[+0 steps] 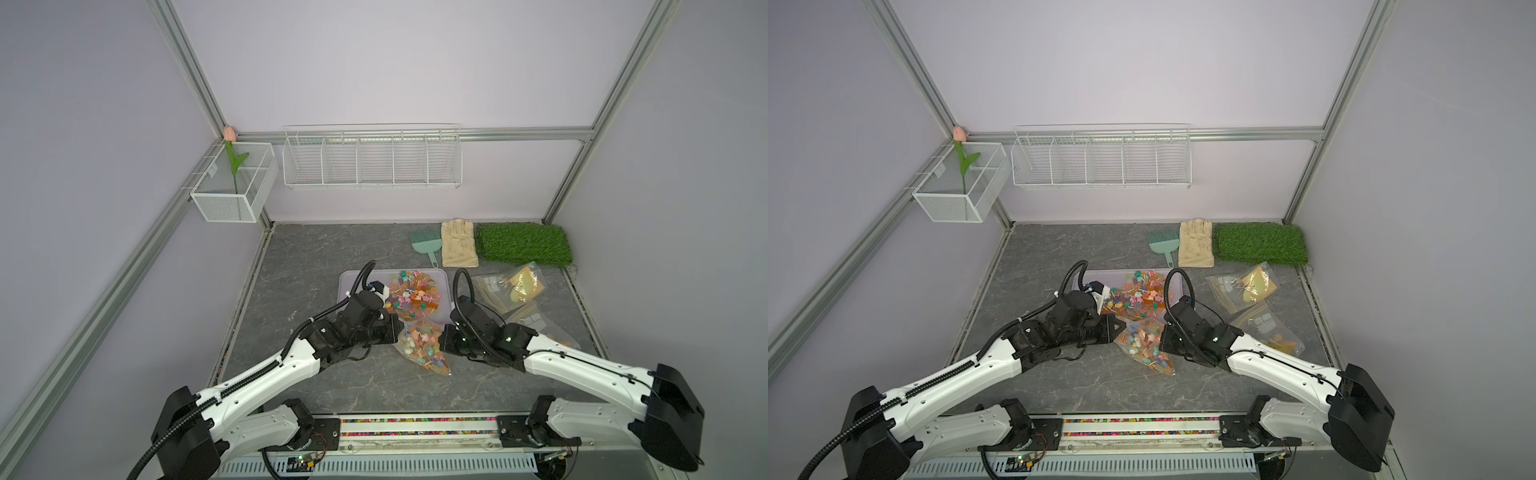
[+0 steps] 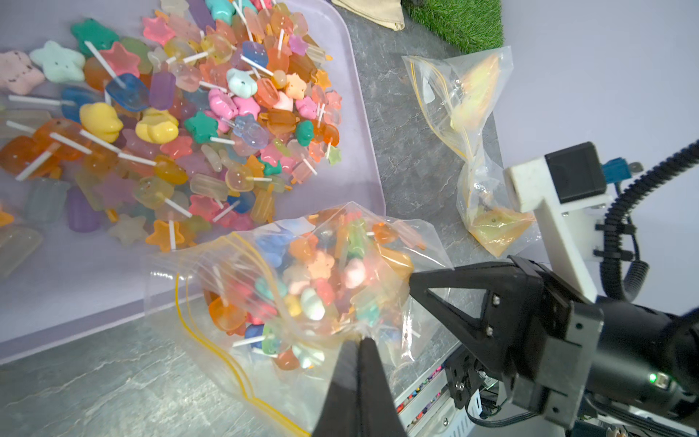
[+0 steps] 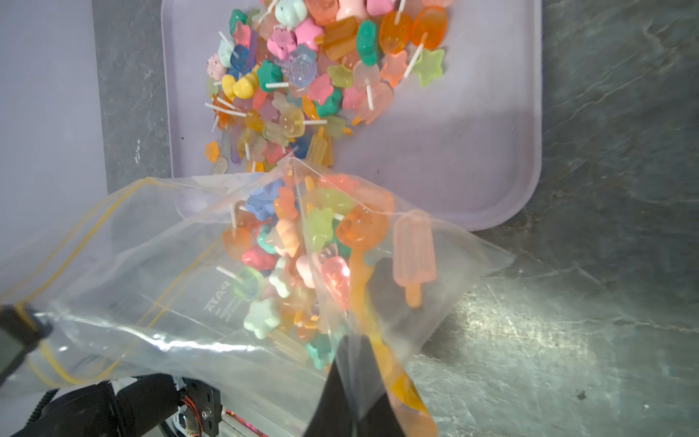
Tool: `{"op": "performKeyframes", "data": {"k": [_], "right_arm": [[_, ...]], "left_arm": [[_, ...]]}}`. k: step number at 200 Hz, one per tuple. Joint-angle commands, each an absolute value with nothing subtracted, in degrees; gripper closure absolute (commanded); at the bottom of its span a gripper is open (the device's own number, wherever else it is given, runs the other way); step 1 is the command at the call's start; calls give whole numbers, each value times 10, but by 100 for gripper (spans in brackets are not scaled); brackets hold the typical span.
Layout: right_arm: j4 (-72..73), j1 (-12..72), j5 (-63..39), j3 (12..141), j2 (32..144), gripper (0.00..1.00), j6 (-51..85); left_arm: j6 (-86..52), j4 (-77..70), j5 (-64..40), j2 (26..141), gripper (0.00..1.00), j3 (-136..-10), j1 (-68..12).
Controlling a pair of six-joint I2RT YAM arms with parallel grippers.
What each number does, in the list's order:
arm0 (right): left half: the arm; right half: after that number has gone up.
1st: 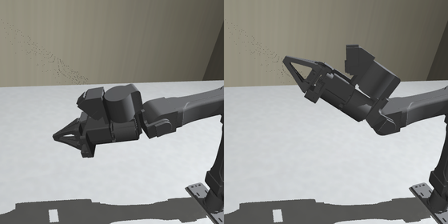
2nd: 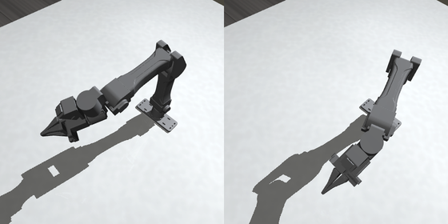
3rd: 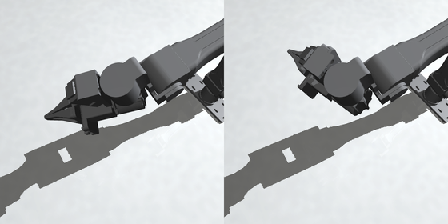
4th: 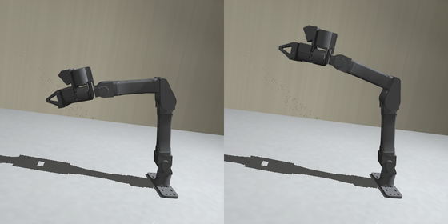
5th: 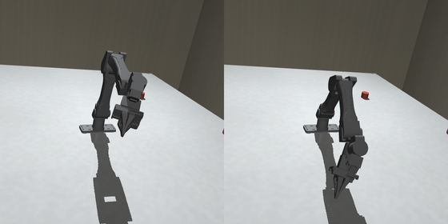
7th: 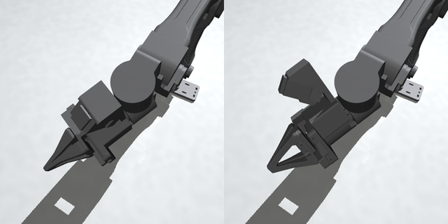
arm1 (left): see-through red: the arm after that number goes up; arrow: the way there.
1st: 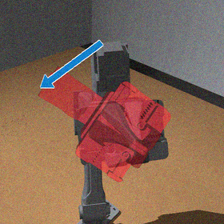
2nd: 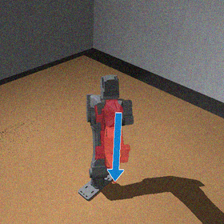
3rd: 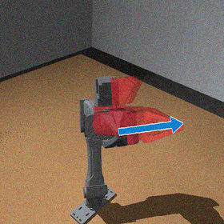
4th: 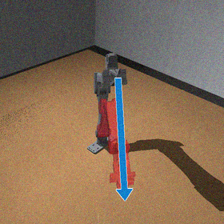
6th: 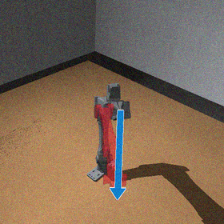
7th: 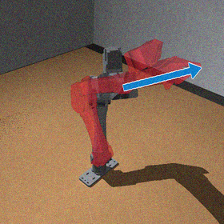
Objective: Pour candies out of the ziploc bag
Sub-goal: Pick up the ziploc bag from the center of the board.
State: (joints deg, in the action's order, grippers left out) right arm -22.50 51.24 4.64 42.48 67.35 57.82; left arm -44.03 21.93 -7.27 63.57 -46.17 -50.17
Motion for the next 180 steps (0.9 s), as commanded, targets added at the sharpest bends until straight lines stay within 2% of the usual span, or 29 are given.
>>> {"op": "performKeyframes", "data": {"k": [1, 80, 180], "right_arm": [[-245, 492, 58, 453, 657, 93, 554], [-275, 418, 8, 575, 720, 93, 478], [-257, 382, -50, 687, 852, 94, 446]], "left_arm": [[-420, 203, -52, 651, 100, -497, -503], [-417, 146, -15, 688, 100, -518, -469], [-419, 84, -27, 743, 100, -517, -414]]}}
